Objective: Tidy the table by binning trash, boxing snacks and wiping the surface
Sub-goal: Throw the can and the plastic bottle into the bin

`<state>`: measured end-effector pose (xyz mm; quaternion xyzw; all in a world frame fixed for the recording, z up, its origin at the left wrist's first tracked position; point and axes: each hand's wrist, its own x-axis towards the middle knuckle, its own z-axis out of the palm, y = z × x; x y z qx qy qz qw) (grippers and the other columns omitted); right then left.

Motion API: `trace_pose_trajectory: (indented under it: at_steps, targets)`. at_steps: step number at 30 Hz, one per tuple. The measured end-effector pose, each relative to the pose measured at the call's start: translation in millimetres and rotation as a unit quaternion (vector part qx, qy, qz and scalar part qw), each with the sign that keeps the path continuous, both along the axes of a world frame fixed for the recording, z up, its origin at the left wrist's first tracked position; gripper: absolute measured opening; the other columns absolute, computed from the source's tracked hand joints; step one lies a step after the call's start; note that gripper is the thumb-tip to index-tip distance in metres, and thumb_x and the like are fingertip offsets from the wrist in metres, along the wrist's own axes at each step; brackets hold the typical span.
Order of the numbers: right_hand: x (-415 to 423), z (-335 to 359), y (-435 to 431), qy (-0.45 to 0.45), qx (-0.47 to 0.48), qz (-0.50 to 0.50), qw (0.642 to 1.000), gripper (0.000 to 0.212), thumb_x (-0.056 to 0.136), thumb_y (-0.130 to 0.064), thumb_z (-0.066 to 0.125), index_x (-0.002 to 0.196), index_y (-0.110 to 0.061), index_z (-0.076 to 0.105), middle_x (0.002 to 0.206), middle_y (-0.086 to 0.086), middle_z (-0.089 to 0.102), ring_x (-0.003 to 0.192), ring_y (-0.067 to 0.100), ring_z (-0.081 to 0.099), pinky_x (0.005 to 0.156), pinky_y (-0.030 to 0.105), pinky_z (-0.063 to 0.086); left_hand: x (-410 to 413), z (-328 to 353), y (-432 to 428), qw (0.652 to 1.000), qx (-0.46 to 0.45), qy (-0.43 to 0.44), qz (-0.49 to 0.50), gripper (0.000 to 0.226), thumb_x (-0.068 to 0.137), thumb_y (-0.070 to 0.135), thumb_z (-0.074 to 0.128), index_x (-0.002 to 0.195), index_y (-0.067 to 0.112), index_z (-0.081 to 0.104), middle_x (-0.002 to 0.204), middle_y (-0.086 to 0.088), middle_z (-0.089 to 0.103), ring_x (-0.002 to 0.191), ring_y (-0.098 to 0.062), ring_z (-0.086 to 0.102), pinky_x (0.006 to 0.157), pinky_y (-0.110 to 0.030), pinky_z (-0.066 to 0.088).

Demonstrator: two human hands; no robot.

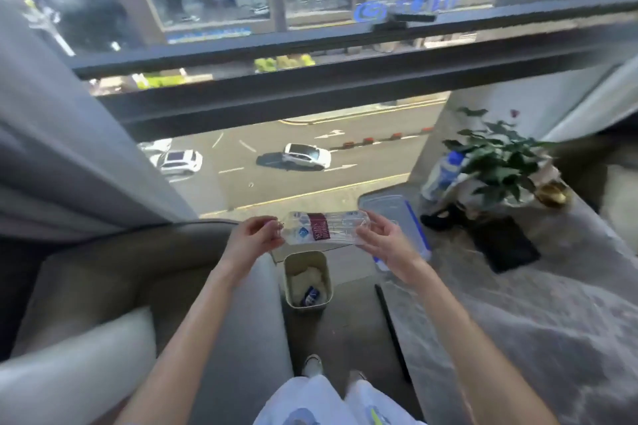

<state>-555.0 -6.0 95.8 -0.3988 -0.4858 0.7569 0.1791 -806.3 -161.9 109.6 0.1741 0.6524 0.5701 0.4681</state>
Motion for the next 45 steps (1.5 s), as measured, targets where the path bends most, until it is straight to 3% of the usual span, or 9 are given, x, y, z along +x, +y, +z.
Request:
trace_pose_trajectory:
  at_steps: [4, 12, 16, 24, 29, 31, 35, 40, 45]
  targets:
    - [-32, 3, 9, 0.006, 0.004, 0.052, 0.999, 0.089, 0.060, -0.040, 0.090, 0.139, -0.023, 0.051, 0.121, 0.002, 0.070, 0.112, 0.021, 0.068, 0.088, 0.028, 0.059, -8, -4, -11, 0.996, -0.011, -0.024, 0.080, 0.029, 0.093, 0.012, 0.060, 0.119, 0.000, 0.059, 0.103, -0.020, 0.067, 0.086, -0.027, 0.068, 0.093, -0.049, 0.054]
    - [-57, 2, 42, 0.037, -0.067, 0.100, 0.992, 0.057, 0.085, -0.031, 0.072, 0.138, -0.030, 0.051, 0.129, 0.005, 0.066, 0.118, 0.028, 0.065, 0.094, 0.040, 0.057, -12, -1, 5, 0.988, -0.009, -0.044, 0.145, 0.031, 0.093, 0.012, 0.061, 0.121, 0.000, 0.056, 0.090, -0.011, 0.069, 0.073, -0.015, 0.072, 0.089, -0.050, 0.057]
    - [-66, -9, 49, -0.012, -0.051, 0.080, 0.995, 0.068, 0.085, -0.045, 0.068, 0.145, -0.024, 0.044, 0.126, 0.004, 0.067, 0.112, 0.025, 0.069, 0.094, 0.040, 0.057, -13, -11, 19, 0.986, -0.013, -0.056, 0.156, 0.032, 0.092, 0.010, 0.061, 0.123, -0.001, 0.056, 0.090, -0.010, 0.066, 0.074, -0.015, 0.068, 0.091, -0.049, 0.055]
    - [-85, -77, 50, -0.118, -0.118, 0.005, 0.986, 0.057, 0.096, -0.032, 0.058, 0.147, -0.015, 0.038, 0.140, 0.009, 0.056, 0.120, 0.028, 0.062, 0.098, 0.042, 0.054, -14, -82, 49, 0.961, -0.096, -0.152, 0.210, 0.022, 0.098, 0.004, 0.050, 0.120, 0.008, 0.051, 0.089, -0.007, 0.059, 0.072, -0.017, 0.056, 0.080, -0.037, 0.053]
    - [-118, -170, 59, -0.181, -0.150, -0.058, 0.970, 0.046, 0.099, -0.024, 0.053, 0.143, -0.016, 0.042, 0.137, 0.009, 0.056, 0.117, 0.025, 0.062, 0.083, 0.034, 0.057, -33, -185, 85, 0.947, -0.176, -0.186, 0.195, 0.019, 0.097, 0.002, 0.049, 0.088, 0.019, 0.049, 0.084, -0.001, 0.048, 0.072, -0.016, 0.050, 0.068, -0.028, 0.049]
    - [-126, -222, 60, -0.212, -0.178, -0.094, 0.956, 0.042, 0.099, -0.021, 0.051, 0.141, -0.017, 0.045, 0.133, 0.010, 0.059, 0.110, 0.023, 0.063, 0.077, 0.031, 0.055, -41, -242, 93, 0.941, -0.202, -0.208, 0.172, 0.006, 0.098, 0.005, 0.050, 0.101, 0.011, 0.048, 0.097, -0.010, 0.054, 0.084, -0.022, 0.059, 0.071, -0.034, 0.056]
    - [-128, -346, 51, -0.280, -0.228, -0.124, 0.924, 0.035, 0.100, -0.022, 0.047, 0.134, -0.013, 0.053, 0.128, 0.016, 0.062, 0.110, 0.027, 0.064, 0.083, 0.035, 0.056, -48, -371, 102, 0.934, -0.272, -0.204, 0.107, 0.048, 0.096, 0.010, 0.055, 0.139, 0.003, 0.035, 0.114, -0.015, 0.050, 0.101, -0.027, 0.061, 0.084, -0.043, 0.057]
    - [-126, -485, 34, -0.335, -0.291, -0.133, 0.886, 0.033, 0.103, -0.026, 0.042, 0.127, -0.009, 0.055, 0.124, 0.017, 0.063, 0.109, 0.029, 0.064, 0.089, 0.039, 0.055, -54, -526, 113, 0.931, -0.327, -0.151, 0.053, 0.041, 0.094, 0.010, 0.056, 0.134, 0.012, 0.047, 0.109, -0.008, 0.047, 0.093, -0.022, 0.053, 0.068, -0.033, 0.053]
    - [-139, -588, 51, -0.336, -0.277, -0.148, 0.888, 0.029, 0.100, -0.020, 0.044, 0.123, -0.014, 0.060, 0.125, 0.012, 0.064, 0.107, 0.025, 0.066, 0.087, 0.034, 0.056, -77, -629, 133, 0.927, -0.321, -0.193, 0.025, 0.056, 0.097, 0.017, 0.055, 0.147, 0.011, 0.030, 0.139, -0.017, 0.046, 0.116, -0.029, 0.058, 0.097, -0.042, 0.052]
